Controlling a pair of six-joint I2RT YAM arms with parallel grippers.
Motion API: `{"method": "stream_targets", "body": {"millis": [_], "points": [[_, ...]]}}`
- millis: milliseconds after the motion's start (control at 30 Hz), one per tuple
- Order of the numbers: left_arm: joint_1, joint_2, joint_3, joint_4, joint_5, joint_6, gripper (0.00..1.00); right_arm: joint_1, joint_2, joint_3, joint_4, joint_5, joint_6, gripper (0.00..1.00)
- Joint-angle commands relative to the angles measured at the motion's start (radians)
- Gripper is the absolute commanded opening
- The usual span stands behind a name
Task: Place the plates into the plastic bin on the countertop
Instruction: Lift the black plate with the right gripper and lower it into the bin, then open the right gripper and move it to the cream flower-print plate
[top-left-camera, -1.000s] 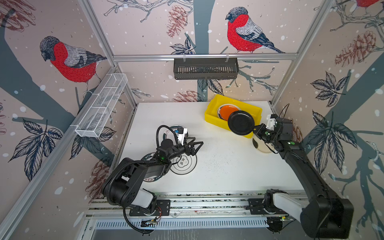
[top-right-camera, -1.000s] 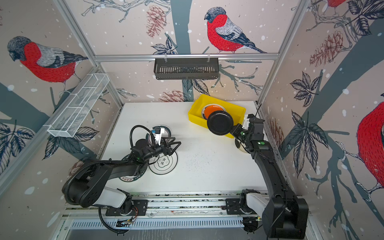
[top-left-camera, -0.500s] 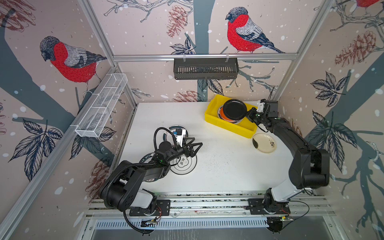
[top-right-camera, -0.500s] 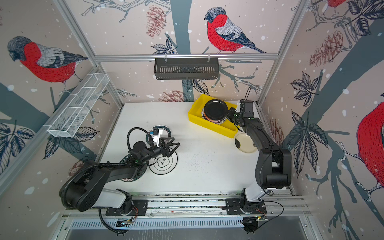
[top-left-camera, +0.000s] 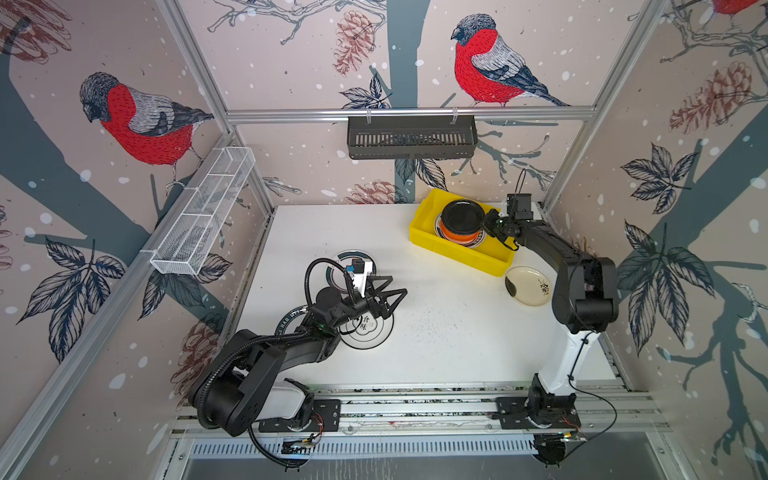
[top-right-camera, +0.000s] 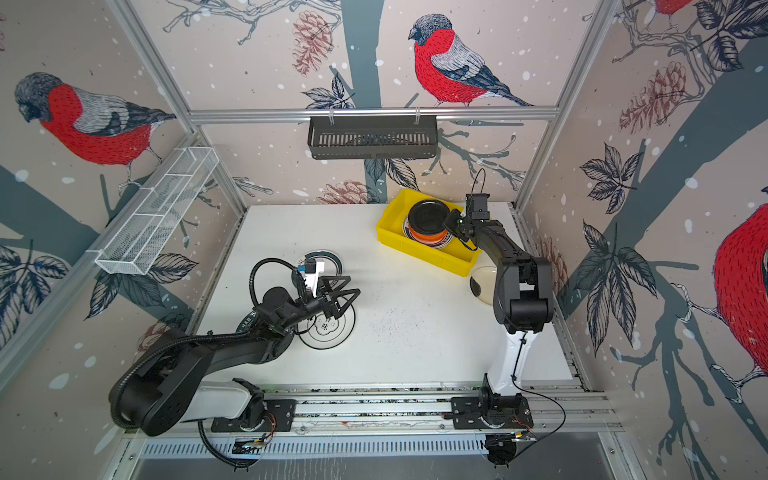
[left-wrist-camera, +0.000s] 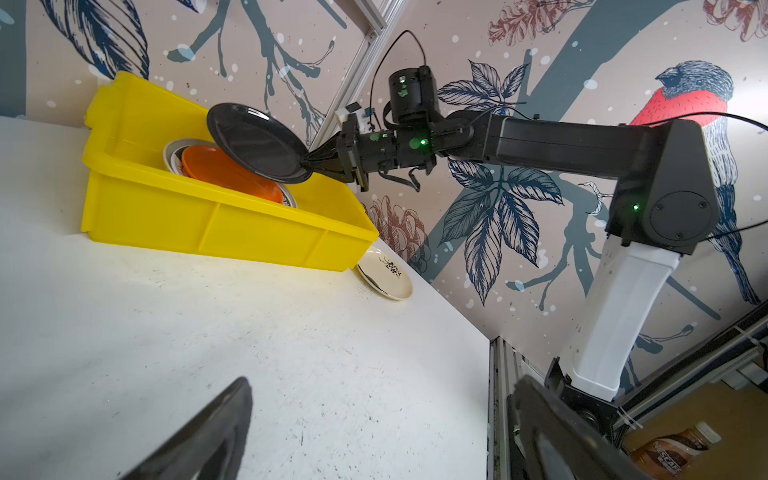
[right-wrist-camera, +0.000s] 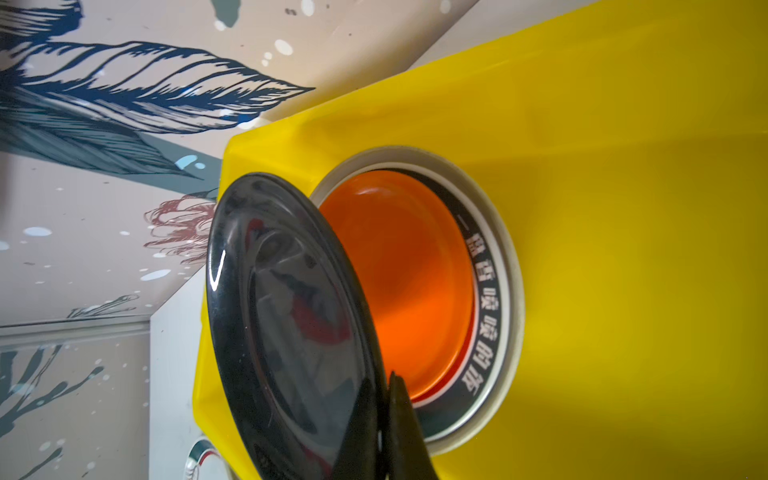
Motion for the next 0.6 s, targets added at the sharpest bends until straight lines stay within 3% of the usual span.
{"method": "stream_targets", "body": {"millis": [0, 200, 433, 567], "points": [[-0.014, -0.029, 0.0, 0.044, -0.011, 0.052, 0.97, 0.008, 0.037, 0.048, 0.005, 0.049, 0.011, 0.0], [-0.05, -0.078, 0.022, -0.08, -0.054, 0.138, 0.97, 0.012, 0.102, 0.103, -0.026, 0.102, 0.017, 0.0], [-0.068, -0.086, 0.023, -0.079, -0.063, 0.131, 0.97, 0.022, 0.187, 0.184, -0.078, 0.142, -0.003, 0.0], [-0.068, -0.103, 0.045, -0.214, -0.172, 0.153, 0.97, 0.048, 0.224, 0.245, -0.151, 0.193, -0.049, 0.03]]}}
